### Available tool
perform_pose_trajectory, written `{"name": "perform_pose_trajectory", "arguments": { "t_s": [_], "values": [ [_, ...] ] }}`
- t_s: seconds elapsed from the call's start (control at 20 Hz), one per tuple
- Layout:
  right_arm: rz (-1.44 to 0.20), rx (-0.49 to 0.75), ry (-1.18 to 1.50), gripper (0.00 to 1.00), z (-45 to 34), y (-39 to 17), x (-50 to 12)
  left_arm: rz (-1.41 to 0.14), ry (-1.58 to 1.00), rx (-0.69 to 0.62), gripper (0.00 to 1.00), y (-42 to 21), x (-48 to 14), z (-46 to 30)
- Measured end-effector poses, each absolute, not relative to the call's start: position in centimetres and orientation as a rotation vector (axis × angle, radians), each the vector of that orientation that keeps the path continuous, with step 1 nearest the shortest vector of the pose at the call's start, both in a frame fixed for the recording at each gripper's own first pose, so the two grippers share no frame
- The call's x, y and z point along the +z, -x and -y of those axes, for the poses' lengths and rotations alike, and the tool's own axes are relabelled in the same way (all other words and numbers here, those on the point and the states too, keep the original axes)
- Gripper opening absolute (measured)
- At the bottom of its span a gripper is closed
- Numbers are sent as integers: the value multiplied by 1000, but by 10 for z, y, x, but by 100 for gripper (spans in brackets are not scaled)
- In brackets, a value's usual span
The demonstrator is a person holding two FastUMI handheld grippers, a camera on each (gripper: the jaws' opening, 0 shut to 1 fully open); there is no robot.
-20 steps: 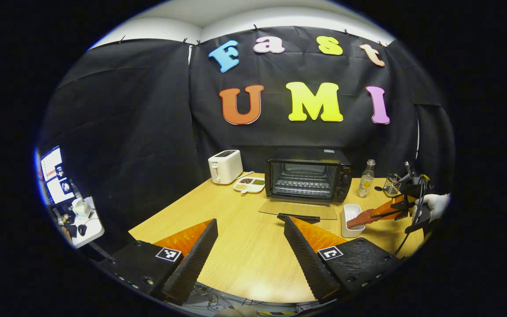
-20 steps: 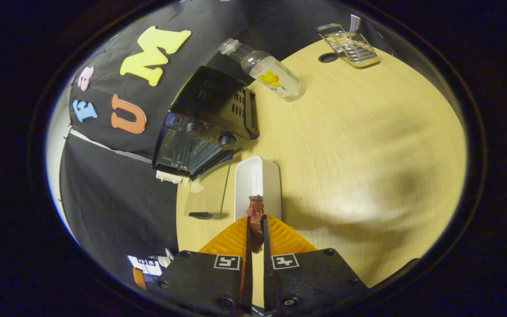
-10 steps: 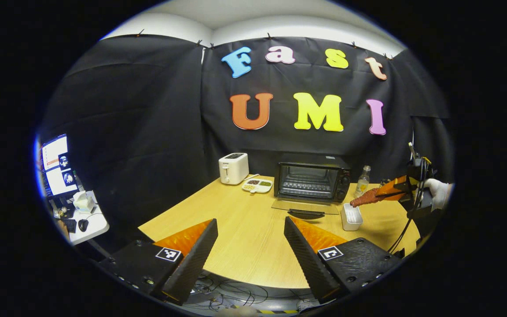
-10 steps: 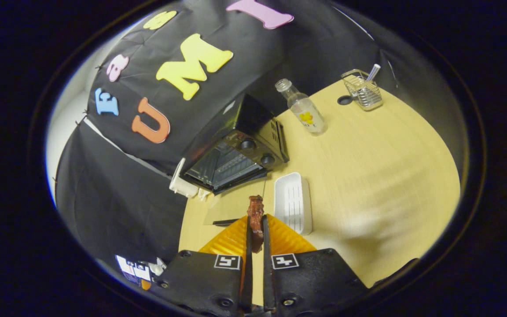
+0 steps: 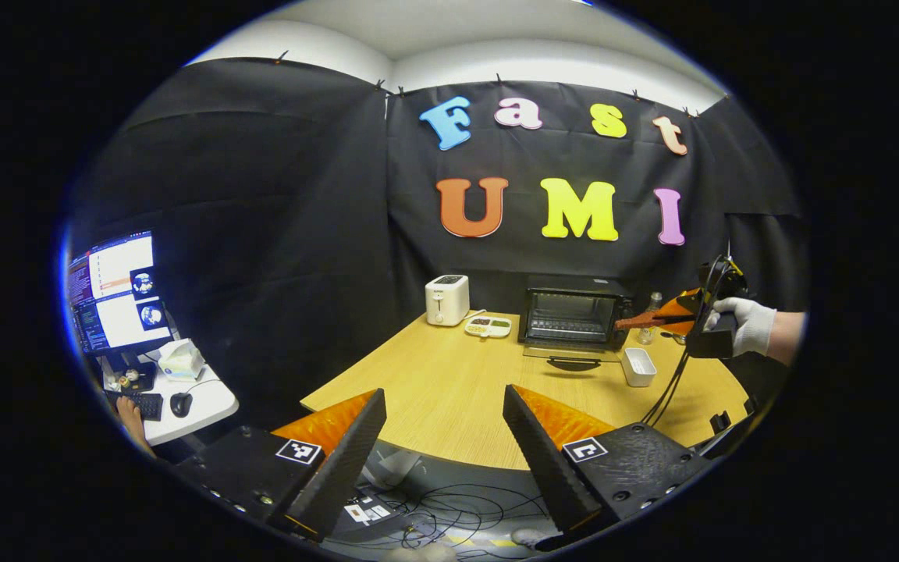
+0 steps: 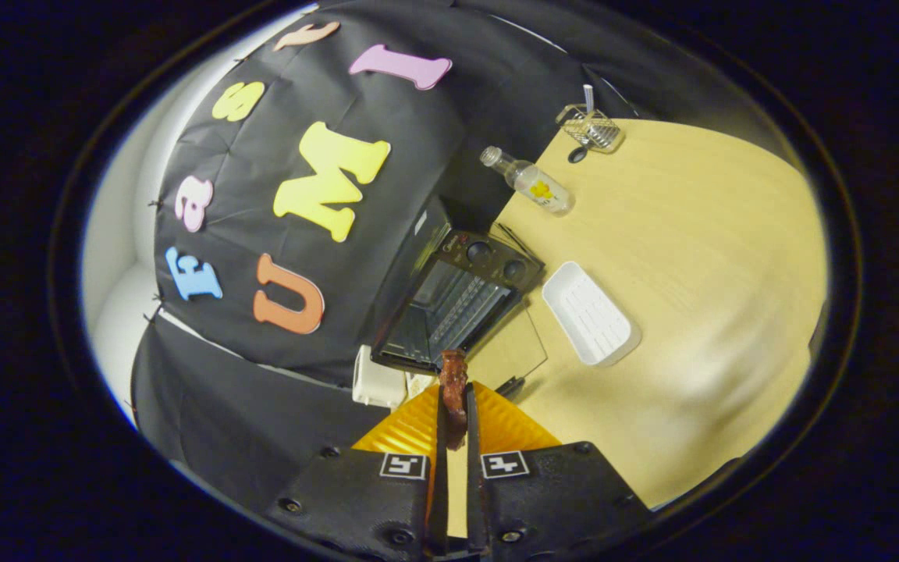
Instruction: Open the electric oven with the left hand, put the food in, and close the electric oven.
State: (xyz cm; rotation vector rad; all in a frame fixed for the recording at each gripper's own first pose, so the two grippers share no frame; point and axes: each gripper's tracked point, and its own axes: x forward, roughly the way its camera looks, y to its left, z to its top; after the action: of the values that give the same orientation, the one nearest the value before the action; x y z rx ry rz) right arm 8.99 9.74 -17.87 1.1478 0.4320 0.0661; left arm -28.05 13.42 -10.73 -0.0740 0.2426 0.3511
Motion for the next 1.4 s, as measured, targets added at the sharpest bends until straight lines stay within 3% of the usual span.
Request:
{"name": "perform_pose_trajectory", "arguments": {
  "t_s": [0.65,0.85,1.4],
  "values": [
    [-370,-71,-1235,13,-183,-281,-213,-302,18,469,97,228,-104,-188],
    [-320,-110,-1210,12,-188,-332,-222,-396,28,490,97,208,-121,-196],
    [-230,-153,-962,18,-182,-388,-250,-438,66,462,97,164,-132,-206]
  ]
}}
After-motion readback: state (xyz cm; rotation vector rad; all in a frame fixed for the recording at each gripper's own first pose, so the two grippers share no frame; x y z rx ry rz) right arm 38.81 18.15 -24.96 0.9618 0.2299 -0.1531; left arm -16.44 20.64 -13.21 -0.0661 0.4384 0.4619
